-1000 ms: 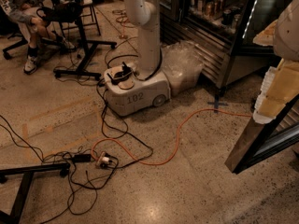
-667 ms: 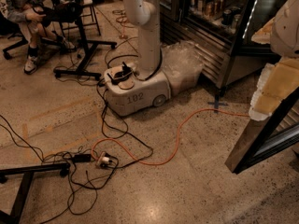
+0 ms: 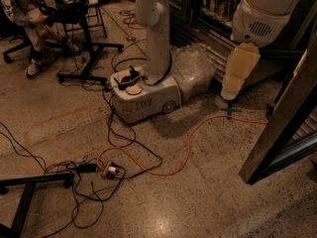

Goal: Close left fridge door

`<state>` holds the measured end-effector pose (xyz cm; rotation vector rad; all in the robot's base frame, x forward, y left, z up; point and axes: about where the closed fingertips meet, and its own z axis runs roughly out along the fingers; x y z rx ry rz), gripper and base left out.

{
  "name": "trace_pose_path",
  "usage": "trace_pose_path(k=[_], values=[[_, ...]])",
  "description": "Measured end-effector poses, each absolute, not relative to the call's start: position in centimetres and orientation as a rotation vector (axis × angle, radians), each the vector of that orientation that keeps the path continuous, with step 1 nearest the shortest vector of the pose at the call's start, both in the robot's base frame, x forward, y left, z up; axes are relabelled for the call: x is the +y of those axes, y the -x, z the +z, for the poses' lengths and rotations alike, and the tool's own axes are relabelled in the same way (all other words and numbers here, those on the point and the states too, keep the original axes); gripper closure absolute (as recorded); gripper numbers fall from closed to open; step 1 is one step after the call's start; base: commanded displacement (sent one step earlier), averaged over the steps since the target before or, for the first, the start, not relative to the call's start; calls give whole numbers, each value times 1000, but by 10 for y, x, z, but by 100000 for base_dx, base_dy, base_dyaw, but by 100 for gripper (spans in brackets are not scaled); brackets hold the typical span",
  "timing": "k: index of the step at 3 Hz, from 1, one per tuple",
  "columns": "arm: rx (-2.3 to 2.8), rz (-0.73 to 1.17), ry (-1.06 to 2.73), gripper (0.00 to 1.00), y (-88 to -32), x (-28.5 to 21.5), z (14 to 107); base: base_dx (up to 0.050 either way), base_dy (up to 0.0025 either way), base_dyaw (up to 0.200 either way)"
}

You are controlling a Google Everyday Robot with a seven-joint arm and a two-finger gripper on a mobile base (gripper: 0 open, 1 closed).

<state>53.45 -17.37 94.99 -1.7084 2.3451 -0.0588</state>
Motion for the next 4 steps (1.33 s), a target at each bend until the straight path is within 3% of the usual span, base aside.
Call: trace_pose_path(k=[1, 4], values=[[2345, -59, 1708, 0, -535, -174, 950, 0, 0, 0], [2462, -144, 1605, 0, -610, -170, 937, 0, 0, 0]])
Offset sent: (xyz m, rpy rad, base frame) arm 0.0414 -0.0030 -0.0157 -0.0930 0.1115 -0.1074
